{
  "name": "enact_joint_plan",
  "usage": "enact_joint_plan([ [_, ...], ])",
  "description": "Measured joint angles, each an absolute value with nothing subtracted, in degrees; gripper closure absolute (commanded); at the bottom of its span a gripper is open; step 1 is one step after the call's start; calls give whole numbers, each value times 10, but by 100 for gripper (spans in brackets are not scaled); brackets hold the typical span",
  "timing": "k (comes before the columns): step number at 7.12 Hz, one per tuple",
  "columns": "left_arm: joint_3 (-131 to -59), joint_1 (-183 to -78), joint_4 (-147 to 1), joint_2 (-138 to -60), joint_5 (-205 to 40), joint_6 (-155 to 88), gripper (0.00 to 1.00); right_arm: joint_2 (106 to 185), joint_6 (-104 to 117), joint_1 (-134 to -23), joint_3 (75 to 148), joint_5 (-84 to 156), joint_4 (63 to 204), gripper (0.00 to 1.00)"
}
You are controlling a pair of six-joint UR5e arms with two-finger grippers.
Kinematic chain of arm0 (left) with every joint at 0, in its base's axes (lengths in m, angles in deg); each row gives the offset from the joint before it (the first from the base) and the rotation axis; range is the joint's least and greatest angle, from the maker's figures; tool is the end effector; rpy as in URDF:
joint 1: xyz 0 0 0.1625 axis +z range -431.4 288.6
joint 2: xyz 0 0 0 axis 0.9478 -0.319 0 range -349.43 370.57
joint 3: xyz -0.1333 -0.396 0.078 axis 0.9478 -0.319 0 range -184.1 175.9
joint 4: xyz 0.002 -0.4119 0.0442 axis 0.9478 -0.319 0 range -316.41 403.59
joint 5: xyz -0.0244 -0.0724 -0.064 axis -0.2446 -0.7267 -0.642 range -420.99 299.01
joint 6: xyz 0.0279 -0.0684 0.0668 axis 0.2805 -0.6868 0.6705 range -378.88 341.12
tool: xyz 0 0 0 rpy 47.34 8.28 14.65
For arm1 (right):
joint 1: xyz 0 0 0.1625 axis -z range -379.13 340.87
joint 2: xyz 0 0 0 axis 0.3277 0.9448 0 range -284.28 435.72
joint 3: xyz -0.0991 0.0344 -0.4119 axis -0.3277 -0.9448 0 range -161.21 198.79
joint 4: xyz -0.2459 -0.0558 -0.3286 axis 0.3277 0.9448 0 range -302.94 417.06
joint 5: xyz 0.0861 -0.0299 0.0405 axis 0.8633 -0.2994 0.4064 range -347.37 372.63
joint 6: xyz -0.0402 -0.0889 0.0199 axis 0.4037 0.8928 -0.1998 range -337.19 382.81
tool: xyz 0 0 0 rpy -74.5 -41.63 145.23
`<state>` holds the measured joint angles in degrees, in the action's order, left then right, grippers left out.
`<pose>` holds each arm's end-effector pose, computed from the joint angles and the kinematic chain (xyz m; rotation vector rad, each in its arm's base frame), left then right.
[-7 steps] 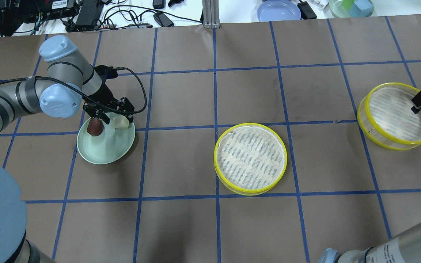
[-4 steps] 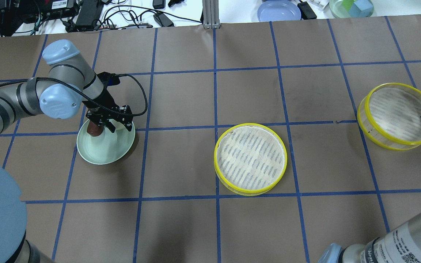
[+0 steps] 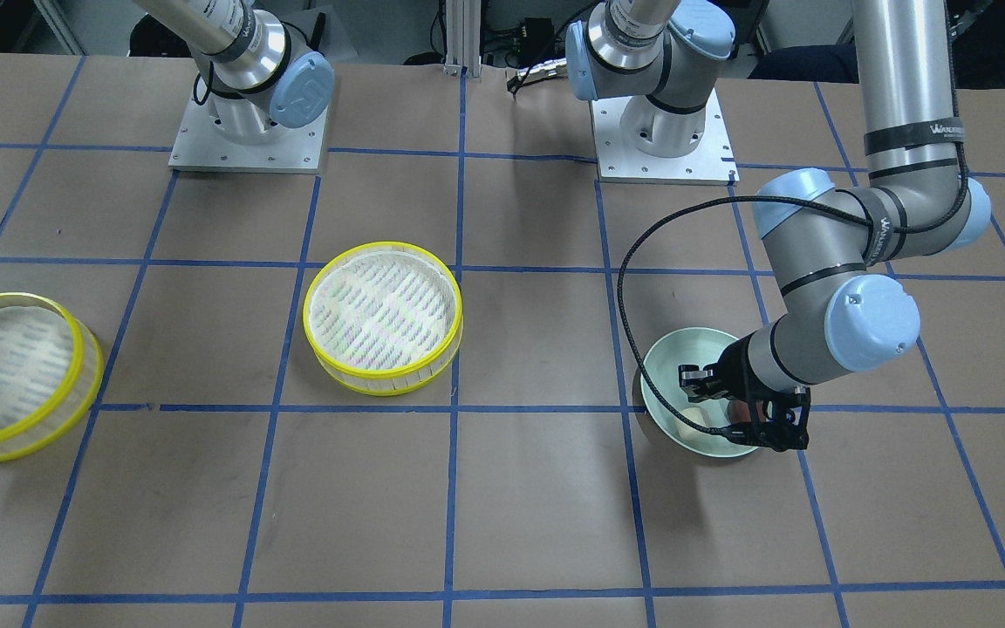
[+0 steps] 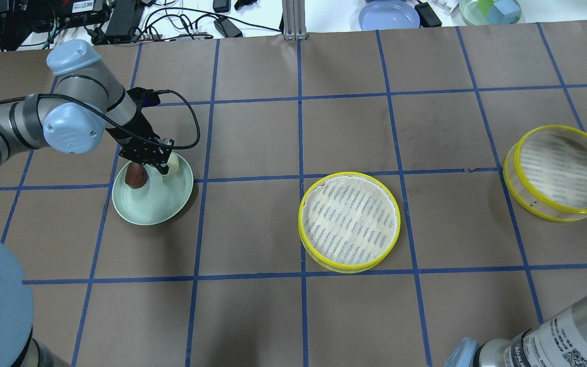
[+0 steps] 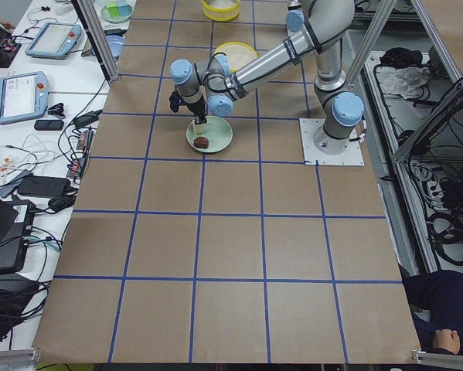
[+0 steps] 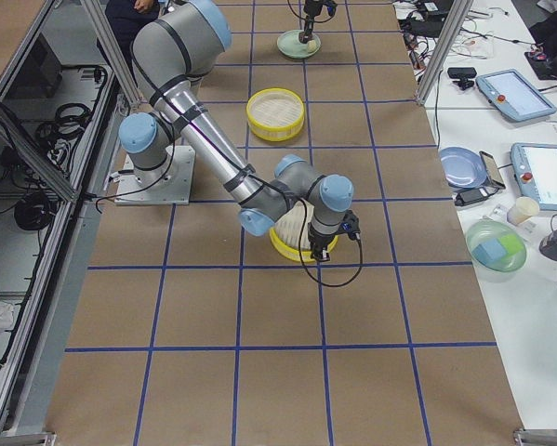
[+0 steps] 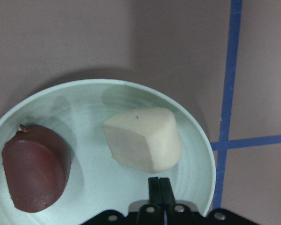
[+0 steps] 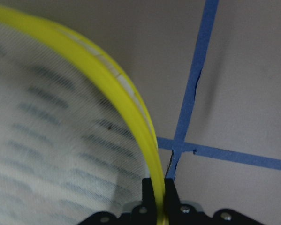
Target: Stack buns with steamer
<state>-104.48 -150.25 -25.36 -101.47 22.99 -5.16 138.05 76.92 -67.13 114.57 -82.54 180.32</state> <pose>-0.0309 -0.5859 0.2295 -0.0514 -2.9855 -0.2566 -0.3251 -0.5469 0.2234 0.3253 -3.0646 -0.1068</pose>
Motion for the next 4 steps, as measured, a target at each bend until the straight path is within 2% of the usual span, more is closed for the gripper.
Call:
enact_joint_plan([
  [1,-1042,-1502,-260,-1010,230,-53,13,1390,767,-672,1146,-825,1791,100],
  [2,-1041,-1502,-261,-1010,229,-52,0,1409,764,-677,1146,-824,1762,100],
  [4,-1030,-1502,-258,-1017,225,-56,0,1445,752,-699,1148,-824,1706,100],
])
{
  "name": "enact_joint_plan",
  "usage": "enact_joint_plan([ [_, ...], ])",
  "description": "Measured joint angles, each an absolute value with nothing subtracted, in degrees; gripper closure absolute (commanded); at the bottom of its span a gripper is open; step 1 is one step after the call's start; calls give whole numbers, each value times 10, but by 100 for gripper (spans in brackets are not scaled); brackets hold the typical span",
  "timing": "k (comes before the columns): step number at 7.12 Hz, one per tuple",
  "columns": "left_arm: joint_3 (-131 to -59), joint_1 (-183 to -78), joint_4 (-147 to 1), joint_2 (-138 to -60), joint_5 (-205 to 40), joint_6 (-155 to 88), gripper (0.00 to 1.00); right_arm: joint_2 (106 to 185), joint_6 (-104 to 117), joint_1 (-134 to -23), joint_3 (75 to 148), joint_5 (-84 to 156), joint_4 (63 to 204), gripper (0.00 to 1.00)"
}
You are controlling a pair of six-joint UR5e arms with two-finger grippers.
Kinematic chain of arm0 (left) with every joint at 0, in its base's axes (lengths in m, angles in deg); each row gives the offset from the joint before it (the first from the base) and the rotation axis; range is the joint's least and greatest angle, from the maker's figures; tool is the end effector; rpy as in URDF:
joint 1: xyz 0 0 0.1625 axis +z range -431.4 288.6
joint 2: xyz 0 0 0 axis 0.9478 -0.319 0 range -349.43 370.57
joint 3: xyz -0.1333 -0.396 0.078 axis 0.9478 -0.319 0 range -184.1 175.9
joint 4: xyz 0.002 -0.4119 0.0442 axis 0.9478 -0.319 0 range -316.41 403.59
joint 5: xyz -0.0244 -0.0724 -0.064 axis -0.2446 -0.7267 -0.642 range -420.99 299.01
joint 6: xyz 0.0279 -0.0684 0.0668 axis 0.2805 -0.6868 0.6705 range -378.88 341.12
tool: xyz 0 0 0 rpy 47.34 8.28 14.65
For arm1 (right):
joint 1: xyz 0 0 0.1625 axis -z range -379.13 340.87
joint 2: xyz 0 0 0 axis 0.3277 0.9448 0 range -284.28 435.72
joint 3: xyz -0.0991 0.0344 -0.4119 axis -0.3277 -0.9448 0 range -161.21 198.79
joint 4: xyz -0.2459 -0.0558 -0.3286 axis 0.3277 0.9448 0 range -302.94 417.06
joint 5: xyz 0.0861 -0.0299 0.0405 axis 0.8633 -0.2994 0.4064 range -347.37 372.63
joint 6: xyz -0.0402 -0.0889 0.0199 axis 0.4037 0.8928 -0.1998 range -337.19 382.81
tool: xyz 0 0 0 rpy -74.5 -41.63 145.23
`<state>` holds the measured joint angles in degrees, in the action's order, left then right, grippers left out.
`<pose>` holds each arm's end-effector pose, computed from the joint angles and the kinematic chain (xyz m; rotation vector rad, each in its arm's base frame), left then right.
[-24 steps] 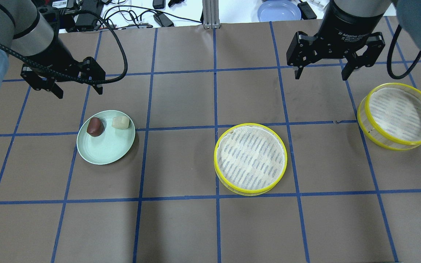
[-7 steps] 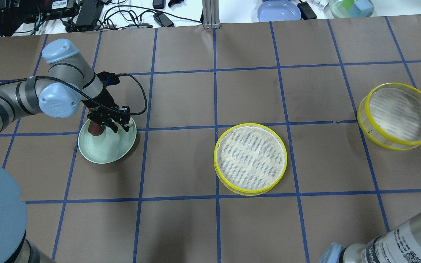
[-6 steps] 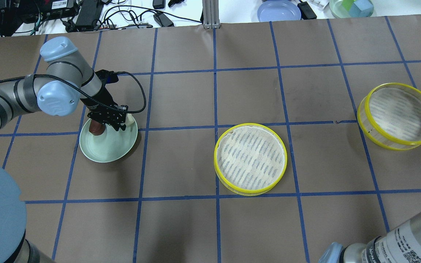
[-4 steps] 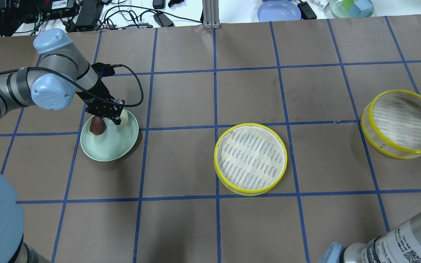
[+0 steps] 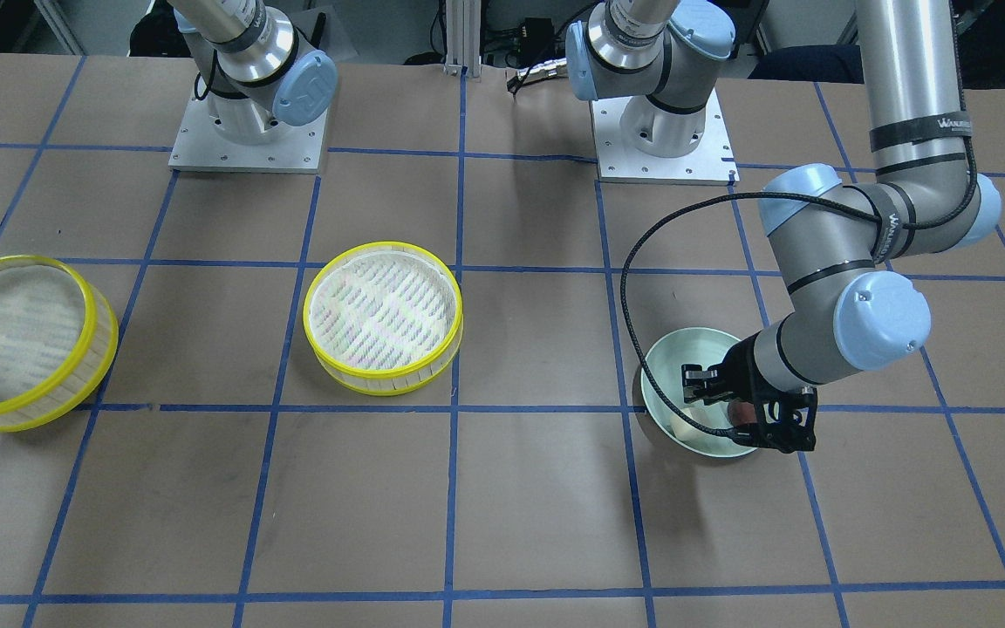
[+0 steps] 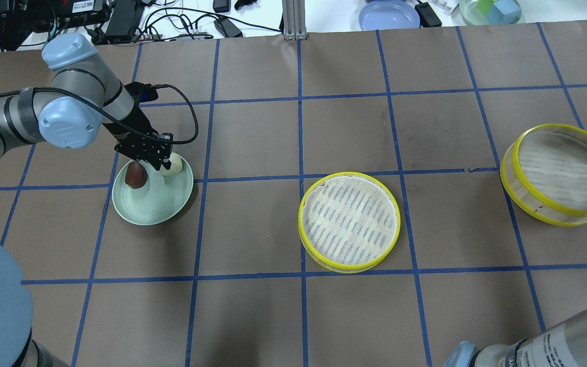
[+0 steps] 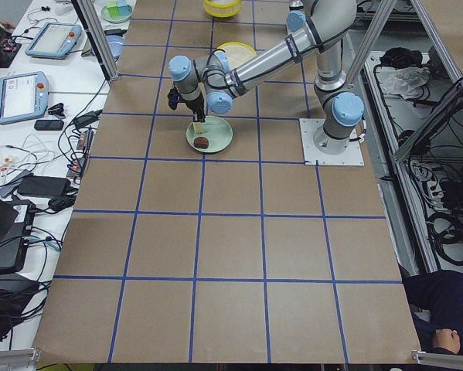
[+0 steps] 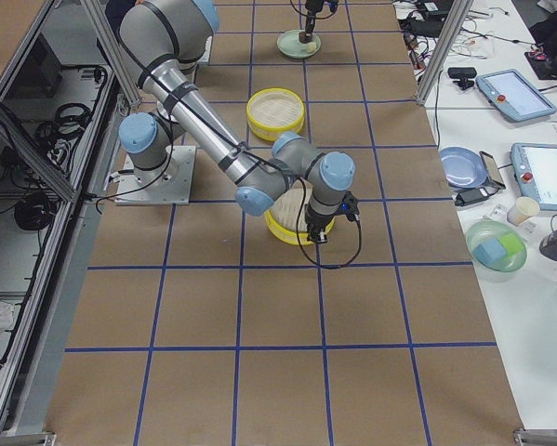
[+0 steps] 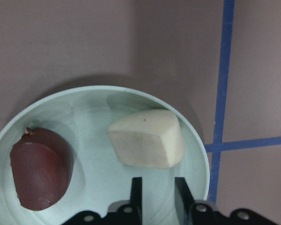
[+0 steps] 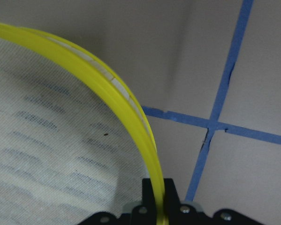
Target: Stack buns with steamer
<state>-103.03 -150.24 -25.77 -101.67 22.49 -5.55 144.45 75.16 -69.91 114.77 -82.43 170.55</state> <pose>-0.0302 -0.5935 0.2374 -0.0409 -2.9827 -0.2327 -0.2803 -0.5404 0.2736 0.3614 -3.1013 -0.1702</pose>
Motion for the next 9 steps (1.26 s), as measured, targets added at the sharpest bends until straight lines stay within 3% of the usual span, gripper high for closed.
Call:
enact_joint_plan([
  [2,-1014,-1502,-254,-1026,220,-101,3,1492,687,-742,1166,-830,1655,100],
  [4,-1011,-1502,-237,-1043,207,-140,13,1541,622,-782,1206,-835,1642,100],
  [5,-1011,-1502,-230,-1053,204,-153,53,1551,606,-792,1214,-835,1640,100],
  [6,-1013,-1502,-228,-1060,204,-159,100,1555,597,-797,1217,-835,1638,100],
  [9,-1019,-1502,-248,-1063,211,-161,100,1557,586,-800,1219,-836,1635,100],
])
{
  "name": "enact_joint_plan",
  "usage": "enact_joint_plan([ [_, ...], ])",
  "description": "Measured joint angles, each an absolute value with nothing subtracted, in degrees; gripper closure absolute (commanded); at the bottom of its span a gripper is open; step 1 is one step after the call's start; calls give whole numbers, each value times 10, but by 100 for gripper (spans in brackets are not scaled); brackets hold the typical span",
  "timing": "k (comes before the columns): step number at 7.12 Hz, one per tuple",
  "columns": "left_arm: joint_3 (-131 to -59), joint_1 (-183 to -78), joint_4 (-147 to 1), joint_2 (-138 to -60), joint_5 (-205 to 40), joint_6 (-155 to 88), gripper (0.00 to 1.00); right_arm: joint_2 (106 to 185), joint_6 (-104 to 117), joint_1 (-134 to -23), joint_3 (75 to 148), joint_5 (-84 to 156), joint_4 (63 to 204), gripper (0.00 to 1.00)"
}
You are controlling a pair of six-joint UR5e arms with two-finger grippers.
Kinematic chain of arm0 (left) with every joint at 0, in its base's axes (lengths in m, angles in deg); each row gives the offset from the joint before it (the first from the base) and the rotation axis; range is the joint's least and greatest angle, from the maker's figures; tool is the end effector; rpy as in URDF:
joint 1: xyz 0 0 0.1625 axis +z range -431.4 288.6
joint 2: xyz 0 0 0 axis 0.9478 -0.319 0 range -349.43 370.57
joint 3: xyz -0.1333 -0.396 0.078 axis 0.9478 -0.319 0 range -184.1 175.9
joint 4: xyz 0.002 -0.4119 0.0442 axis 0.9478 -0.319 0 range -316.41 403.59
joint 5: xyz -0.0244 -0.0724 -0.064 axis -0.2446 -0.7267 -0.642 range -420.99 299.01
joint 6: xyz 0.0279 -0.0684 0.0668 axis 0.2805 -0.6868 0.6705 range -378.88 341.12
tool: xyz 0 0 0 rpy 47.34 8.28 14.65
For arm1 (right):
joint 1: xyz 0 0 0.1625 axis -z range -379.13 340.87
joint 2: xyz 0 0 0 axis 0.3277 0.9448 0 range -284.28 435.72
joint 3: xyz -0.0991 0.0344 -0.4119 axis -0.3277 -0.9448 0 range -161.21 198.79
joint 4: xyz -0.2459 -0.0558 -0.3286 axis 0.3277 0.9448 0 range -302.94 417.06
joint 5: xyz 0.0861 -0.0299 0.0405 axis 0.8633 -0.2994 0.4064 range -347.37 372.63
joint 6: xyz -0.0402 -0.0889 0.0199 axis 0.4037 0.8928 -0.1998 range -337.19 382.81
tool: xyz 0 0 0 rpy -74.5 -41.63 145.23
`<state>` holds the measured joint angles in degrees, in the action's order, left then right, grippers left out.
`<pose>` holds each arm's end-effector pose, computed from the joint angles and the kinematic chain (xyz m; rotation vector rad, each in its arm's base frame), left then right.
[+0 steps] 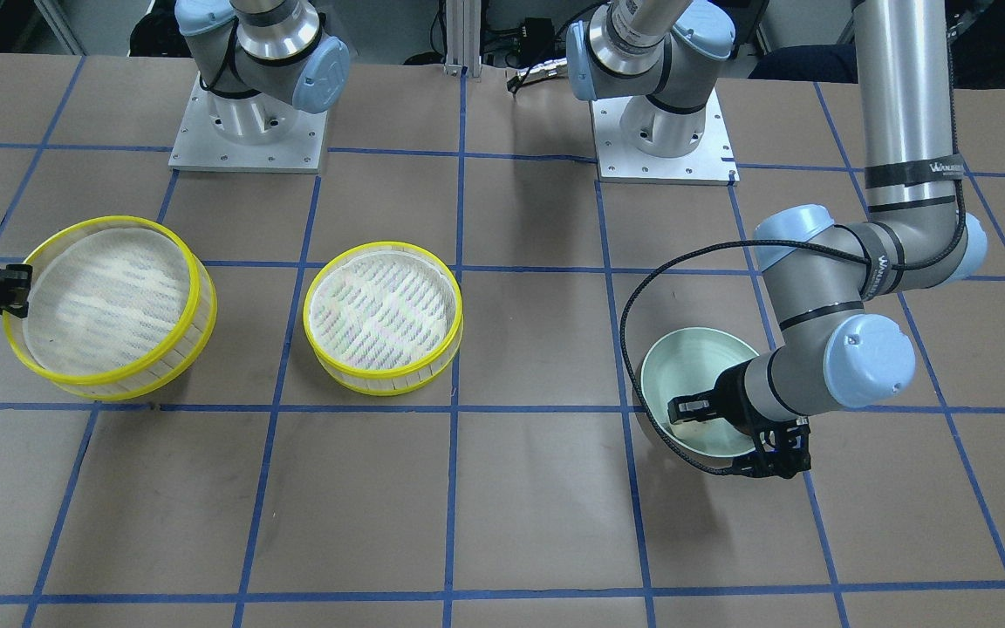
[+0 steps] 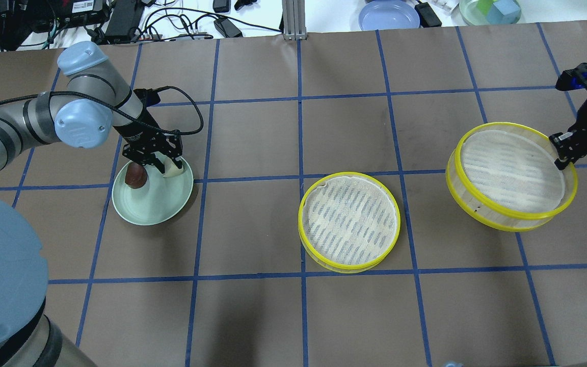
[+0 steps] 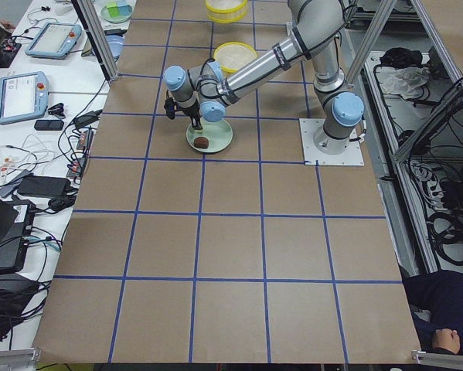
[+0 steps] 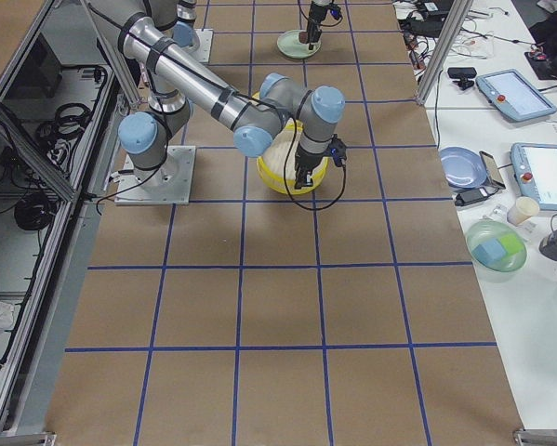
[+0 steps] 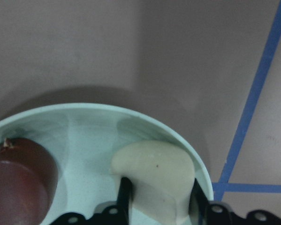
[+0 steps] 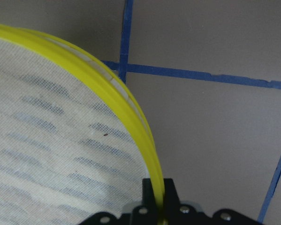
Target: Stack buns with steamer
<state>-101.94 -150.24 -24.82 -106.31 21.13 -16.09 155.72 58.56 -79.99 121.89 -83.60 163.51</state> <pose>-0.0300 -0.6065 0.1995 0.2395 -2.9521 -0.3137 -0.1472 -0.5157 0.3175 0.1886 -3.0969 -0.2425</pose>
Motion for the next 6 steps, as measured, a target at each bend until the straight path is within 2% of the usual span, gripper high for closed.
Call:
enact_joint_plan([
  [4,-1011,-1526,-301,-1016,206,-228,100,1557,584,-800,1219,-835,1635,100],
  [6,-1011,-1613,-322,-984,172,-304,100,1557,582,-800,1219,-835,1635,100],
])
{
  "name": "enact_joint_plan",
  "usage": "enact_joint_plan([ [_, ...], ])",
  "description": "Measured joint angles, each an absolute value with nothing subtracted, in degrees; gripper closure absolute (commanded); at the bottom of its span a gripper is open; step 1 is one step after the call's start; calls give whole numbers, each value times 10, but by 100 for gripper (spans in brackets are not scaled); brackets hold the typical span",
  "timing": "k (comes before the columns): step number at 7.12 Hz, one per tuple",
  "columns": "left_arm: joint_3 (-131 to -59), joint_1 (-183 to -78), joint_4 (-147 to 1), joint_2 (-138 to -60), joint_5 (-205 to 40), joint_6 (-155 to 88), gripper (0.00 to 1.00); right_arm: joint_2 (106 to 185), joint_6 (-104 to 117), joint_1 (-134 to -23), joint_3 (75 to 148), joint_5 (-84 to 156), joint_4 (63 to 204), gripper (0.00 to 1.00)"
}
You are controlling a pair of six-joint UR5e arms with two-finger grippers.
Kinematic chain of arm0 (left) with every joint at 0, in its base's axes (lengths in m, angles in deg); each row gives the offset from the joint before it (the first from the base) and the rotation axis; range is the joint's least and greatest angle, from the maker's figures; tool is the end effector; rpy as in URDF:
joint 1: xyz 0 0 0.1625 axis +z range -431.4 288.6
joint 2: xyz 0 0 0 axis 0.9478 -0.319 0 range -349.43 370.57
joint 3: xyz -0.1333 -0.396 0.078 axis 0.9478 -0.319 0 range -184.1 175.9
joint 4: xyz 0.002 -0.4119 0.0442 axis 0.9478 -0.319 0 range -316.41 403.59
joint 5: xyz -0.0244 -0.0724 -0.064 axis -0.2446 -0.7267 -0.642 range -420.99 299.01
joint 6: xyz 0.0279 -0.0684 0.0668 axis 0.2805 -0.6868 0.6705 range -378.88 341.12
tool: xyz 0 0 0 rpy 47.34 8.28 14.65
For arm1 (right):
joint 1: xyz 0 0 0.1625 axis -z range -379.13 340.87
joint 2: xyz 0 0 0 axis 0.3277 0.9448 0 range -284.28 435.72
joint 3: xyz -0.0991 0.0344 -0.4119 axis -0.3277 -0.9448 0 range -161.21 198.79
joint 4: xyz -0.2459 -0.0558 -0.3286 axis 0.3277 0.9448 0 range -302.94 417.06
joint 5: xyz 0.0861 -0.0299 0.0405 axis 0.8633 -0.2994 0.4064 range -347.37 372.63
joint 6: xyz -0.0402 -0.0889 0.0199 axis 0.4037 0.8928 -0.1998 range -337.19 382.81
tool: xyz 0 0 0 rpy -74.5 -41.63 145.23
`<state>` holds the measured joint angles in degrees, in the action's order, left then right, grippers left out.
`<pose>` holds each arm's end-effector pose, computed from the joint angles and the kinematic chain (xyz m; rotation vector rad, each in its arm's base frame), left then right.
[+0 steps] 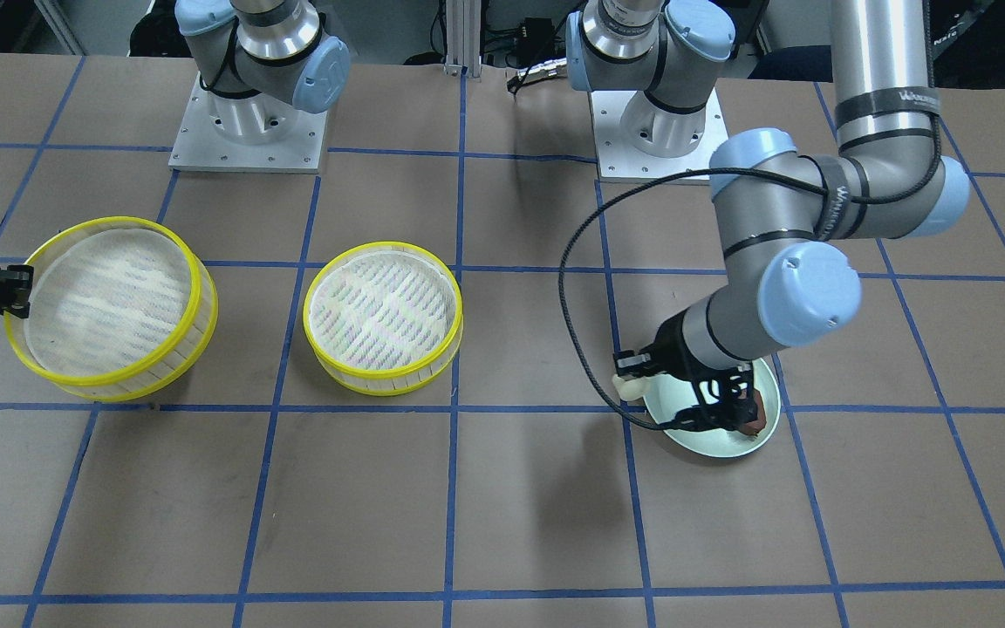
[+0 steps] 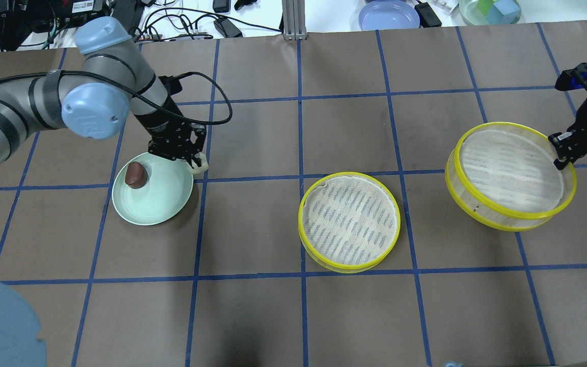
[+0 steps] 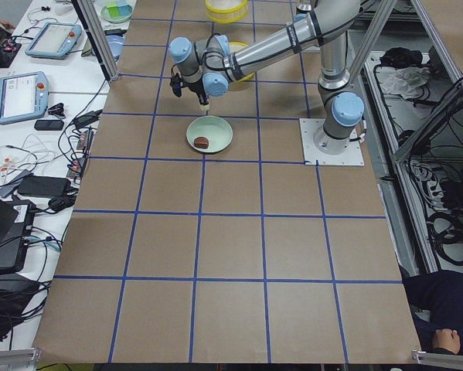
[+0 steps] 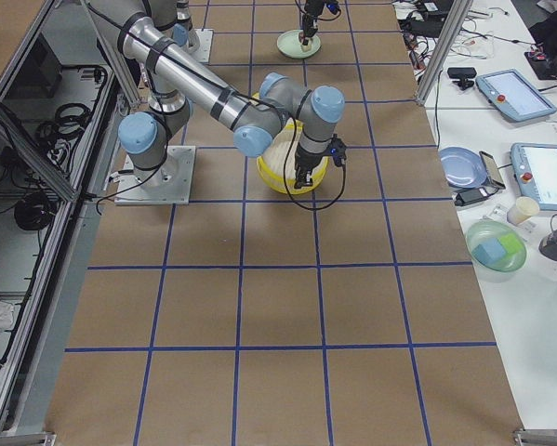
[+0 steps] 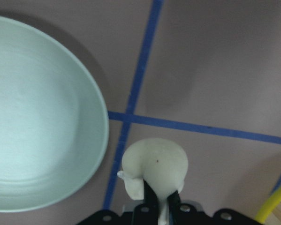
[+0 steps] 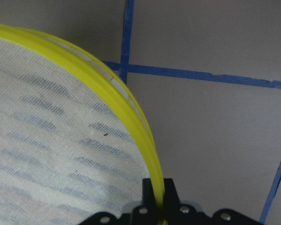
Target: Stack buns with steamer
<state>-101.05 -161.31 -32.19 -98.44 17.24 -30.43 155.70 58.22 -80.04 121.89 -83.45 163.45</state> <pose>-0.1526 -0.5691 0.2769 0.3291 -2.9217 -0.3311 -0.1465 -0.5159 0.3172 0.1808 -3.0998 -0.2422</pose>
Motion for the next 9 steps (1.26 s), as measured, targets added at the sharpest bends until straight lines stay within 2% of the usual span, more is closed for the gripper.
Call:
enact_joint_plan([
  [5,-1018,-1812,-247,-992,13,-497,98,1557,571,-808,1219,-836,1631,100],
  [6,-1020,-1833,-233,-997,0,-515,44,1557,570,-810,1219,-837,1631,100],
  [7,-1025,-1845,-229,-1000,-2,-522,19,1557,568,-812,1219,-837,1630,100],
  [8,-1034,-1850,-227,-1000,-2,-524,5,1557,564,-814,1219,-837,1627,100],
  [9,-1042,-1852,-227,-998,1,-524,0,1559,554,-819,1219,-837,1620,100],
])
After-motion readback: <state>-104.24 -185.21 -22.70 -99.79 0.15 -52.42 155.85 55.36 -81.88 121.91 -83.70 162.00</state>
